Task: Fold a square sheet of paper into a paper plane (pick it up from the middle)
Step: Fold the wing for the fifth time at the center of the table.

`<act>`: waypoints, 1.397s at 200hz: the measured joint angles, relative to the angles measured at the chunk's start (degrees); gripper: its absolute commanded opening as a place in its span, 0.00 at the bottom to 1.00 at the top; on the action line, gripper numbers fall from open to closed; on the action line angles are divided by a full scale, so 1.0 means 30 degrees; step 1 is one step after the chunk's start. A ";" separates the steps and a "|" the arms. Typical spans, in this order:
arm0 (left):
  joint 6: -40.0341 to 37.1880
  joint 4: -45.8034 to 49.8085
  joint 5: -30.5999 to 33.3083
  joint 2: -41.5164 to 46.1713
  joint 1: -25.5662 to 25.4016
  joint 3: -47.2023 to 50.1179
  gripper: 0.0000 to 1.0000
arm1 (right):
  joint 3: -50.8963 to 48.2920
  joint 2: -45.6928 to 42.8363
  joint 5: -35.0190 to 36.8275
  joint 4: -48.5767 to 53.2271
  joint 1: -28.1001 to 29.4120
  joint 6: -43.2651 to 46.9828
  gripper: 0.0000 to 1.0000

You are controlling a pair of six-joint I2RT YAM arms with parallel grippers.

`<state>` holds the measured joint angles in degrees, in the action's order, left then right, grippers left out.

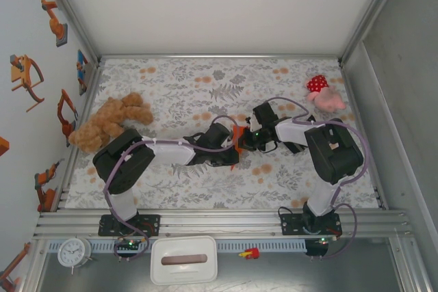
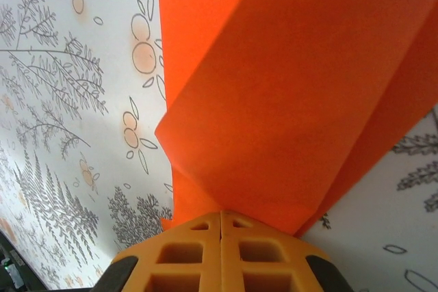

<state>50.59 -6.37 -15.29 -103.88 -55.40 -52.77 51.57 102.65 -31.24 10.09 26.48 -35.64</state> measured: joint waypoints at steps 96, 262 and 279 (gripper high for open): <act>0.0000 0.0554 0.0459 -0.1326 0.0641 -0.1362 0.11 | -0.0175 0.0313 -0.0095 -0.1617 -0.0036 -0.0699 0.01; 0.1035 0.0138 0.1770 0.0503 -0.0648 0.1341 0.10 | 0.0102 0.0729 -0.0495 -0.1486 -0.0175 -0.1202 0.00; 0.1166 0.0350 0.1814 0.1035 -0.0860 0.1800 0.10 | 0.0102 0.0729 -0.0525 -0.1494 -0.0175 -0.1217 0.00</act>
<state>54.08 -5.32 -9.85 -100.77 -57.98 -47.37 51.88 104.84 -32.82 5.61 25.96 -39.29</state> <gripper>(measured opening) 0.104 0.049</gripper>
